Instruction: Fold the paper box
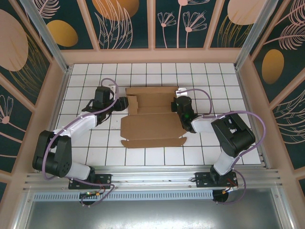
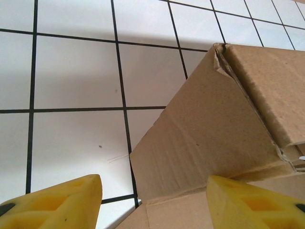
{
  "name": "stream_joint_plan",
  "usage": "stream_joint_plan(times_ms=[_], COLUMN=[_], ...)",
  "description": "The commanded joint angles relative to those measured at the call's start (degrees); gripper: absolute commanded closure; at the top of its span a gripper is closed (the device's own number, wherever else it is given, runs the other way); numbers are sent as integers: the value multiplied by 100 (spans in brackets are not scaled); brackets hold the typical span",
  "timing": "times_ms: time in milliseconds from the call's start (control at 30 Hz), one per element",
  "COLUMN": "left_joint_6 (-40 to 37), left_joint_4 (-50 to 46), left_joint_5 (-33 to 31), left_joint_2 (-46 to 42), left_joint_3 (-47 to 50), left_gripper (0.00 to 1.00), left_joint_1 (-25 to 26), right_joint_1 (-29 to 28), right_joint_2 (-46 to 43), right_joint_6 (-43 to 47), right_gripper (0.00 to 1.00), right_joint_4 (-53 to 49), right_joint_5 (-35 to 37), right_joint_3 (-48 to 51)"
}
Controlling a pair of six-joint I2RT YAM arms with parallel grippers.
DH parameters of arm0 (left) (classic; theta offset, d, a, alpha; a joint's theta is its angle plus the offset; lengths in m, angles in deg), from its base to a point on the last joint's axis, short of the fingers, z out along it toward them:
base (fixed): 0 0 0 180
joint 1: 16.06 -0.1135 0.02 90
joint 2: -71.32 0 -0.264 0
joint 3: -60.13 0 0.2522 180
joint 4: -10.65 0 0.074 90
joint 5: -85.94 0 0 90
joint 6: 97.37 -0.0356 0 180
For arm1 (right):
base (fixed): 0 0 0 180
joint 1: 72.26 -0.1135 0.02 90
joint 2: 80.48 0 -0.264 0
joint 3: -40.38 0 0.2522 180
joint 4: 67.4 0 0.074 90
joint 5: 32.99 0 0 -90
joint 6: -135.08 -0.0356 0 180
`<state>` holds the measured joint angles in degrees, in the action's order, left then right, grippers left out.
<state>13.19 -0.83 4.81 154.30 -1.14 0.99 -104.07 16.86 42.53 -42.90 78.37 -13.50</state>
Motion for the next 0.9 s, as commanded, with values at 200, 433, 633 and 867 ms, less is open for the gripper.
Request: stream_joint_plan(times_ms=[200, 433, 633, 867], left_joint_6=[-476, -656, -738, -794], left_joint_4=[413, 396, 360, 334], left_joint_5=[124, 540, 650, 784], left_joint_2=[-1, 34, 34, -50], left_joint_3=[32, 57, 71, 188], left_gripper=[40, 41, 44, 44], left_joint_1=[184, 208, 206, 205], right_joint_1=[-18, 2, 17, 17], right_joint_2=[0, -14, -18, -30], right_joint_6=[-185, -175, -165, -167], right_gripper=[100, 100, 100, 100], right_joint_4=[-134, -117, -113, -127], right_joint_5=[-83, -74, -97, -128], right_joint_3=[-11, -5, 4, -11])
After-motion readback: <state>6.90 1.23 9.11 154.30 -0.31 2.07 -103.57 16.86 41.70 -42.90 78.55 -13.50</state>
